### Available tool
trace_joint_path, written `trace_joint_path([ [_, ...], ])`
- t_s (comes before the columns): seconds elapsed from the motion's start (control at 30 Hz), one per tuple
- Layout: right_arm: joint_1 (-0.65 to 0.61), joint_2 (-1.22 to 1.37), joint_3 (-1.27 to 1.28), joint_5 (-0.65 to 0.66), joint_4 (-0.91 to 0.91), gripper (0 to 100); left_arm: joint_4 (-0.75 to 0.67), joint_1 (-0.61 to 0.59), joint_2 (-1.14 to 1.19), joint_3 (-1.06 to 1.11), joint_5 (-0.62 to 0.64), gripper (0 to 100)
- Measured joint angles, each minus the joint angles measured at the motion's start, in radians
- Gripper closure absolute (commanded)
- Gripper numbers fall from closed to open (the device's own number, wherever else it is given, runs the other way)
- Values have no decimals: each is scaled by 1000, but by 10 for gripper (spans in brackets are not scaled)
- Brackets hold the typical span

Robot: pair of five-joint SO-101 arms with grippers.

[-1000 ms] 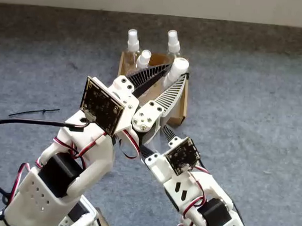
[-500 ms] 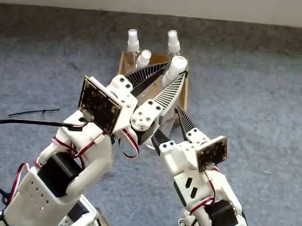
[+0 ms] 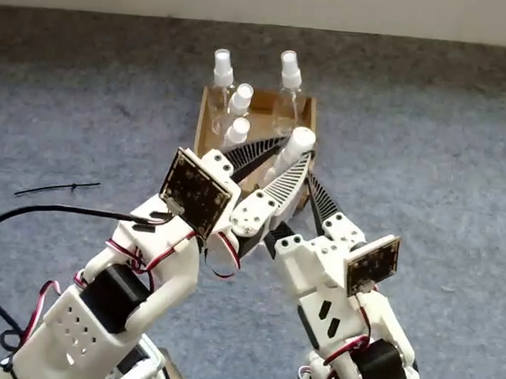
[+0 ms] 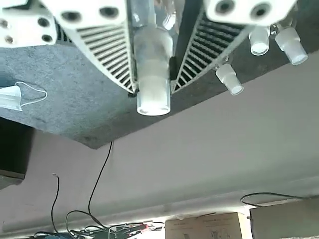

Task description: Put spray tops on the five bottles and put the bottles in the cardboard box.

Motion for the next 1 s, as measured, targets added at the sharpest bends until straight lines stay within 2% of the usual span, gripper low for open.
trace_joint_path([
  [0.1,0,0,0,-2,0,995,-5,-3,-2,37,-2,968],
  [0.23,2,0,0,-2,0,995,-6,-23,-2,49,-2,864],
  [0.47,9,2,-2,-2,-2,995,8,-49,0,49,6,864],
  [0.73,71,-2,-3,2,-3,995,144,-49,15,-106,5,851],
  [1.0,92,-3,-3,6,-3,995,267,-66,15,-358,2,853],
])
